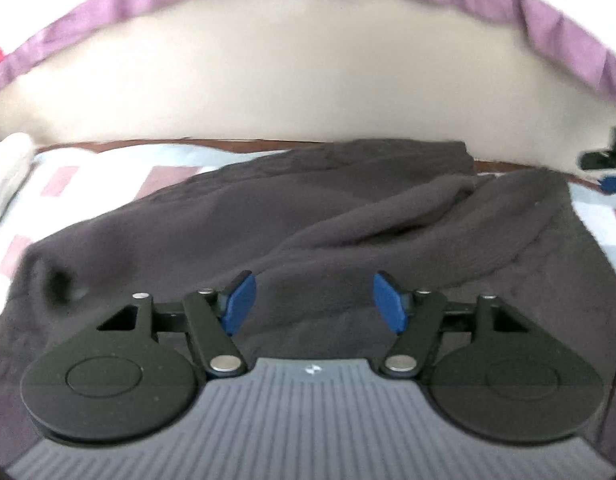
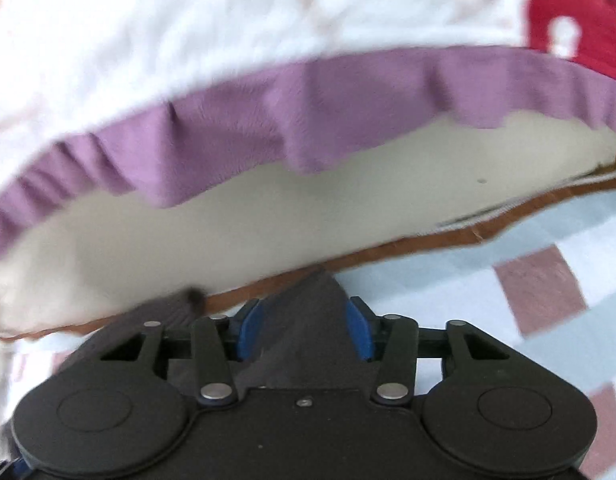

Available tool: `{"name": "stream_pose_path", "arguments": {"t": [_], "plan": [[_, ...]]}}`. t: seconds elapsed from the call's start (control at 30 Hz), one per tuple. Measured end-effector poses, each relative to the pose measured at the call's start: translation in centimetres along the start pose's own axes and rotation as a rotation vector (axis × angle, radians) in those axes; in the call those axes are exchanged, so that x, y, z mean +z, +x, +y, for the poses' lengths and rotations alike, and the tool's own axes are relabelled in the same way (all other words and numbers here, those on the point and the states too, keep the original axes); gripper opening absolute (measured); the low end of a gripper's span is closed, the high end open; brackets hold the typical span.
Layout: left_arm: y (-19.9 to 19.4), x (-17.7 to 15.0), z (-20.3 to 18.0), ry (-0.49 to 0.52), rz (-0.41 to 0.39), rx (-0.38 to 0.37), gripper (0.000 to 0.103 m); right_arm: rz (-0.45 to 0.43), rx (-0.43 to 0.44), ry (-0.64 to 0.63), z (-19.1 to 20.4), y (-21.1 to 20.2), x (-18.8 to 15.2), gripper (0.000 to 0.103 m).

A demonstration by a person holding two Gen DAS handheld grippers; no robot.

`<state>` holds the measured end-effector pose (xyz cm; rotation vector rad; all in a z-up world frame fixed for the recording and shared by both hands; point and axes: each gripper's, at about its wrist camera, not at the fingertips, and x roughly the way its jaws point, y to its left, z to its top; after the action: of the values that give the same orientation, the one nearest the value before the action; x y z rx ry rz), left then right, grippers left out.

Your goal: Fold clothes

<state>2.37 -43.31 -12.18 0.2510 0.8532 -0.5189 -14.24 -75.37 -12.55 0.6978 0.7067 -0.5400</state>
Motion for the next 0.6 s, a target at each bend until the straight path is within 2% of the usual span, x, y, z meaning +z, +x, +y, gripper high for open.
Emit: {"name": "stream_pose_path", "arguments": {"t": [0.1,0.23,0.3,0.37,0.5,0.6], "plan": [[-3.1,-3.5,3.0,-0.064,0.027,-0.001,0.066,0.044,0.118,0.090,-3.9,-4.4,-1.7,0.058],[-5.3,-8.6,6.8,-0.199,0.096,0.021,0.068,0.114,0.165,0.323,-11.1,-9.1,-7.9,0.060],[-5.9,-11.2,8.6,-0.252,0.143,0.041,0.068,0.130,0.106,0.418,-14.3,-11.3,-11.2,0.061],[-6.4,-12.9,10.2,-0.262,0.176,0.076,0.068,0.136,0.093,0.473,-16.4,-13.2,-13.7,0.061],[-7.0,-13.7,13.6,-0.291,0.218,0.150,0.068,0.161,0.118,0.461,-17.6,-13.7,-14.7,0.061],[-7.1,-13.1,15.1,-0.306,0.234,0.162,0.068,0.242,0.198,0.391,-17.0,-10.6,-15.5,0.062]]}}
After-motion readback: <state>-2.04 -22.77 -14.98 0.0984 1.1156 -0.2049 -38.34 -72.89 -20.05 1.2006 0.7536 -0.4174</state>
